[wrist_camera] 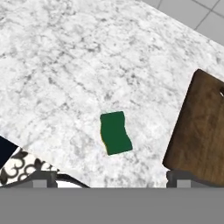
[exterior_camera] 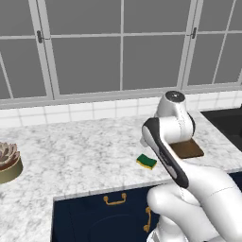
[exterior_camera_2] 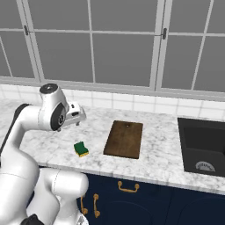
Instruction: Pick up the sponge from the counter and clean the cutting board by briefly scrubbing or pressing down on the cutting board. Once finished, release the sponge.
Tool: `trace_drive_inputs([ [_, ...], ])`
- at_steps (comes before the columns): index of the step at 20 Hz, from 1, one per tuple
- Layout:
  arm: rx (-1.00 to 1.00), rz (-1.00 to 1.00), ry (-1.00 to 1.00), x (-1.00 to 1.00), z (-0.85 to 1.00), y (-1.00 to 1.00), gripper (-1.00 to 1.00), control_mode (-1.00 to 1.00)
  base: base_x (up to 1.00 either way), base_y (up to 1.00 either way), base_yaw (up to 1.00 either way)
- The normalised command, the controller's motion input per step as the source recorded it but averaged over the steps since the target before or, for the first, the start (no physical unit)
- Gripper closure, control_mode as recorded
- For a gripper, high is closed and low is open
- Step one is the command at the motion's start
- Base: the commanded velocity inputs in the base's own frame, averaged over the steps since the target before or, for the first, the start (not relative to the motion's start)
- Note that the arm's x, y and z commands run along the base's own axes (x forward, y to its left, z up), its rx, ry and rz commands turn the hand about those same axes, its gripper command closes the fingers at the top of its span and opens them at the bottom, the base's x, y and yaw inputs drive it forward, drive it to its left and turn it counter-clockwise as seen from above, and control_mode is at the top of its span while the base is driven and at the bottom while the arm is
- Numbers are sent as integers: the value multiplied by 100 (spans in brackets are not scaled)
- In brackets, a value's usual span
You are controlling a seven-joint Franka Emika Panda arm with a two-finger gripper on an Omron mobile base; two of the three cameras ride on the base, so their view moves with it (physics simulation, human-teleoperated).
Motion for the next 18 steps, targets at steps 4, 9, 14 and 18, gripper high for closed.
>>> trace_drive_inputs([
  [4,-1,0,2,1,-55,0,-100,-100,0,0,0],
  [9,-2,0,1,3,-51,3,-100,-100,0,0,0],
  [14,-1,0,0,2,-49,0,-100,-100,0,0,0],
  [18,0,2,0,24,-33,0,-100,-100,0,0,0],
])
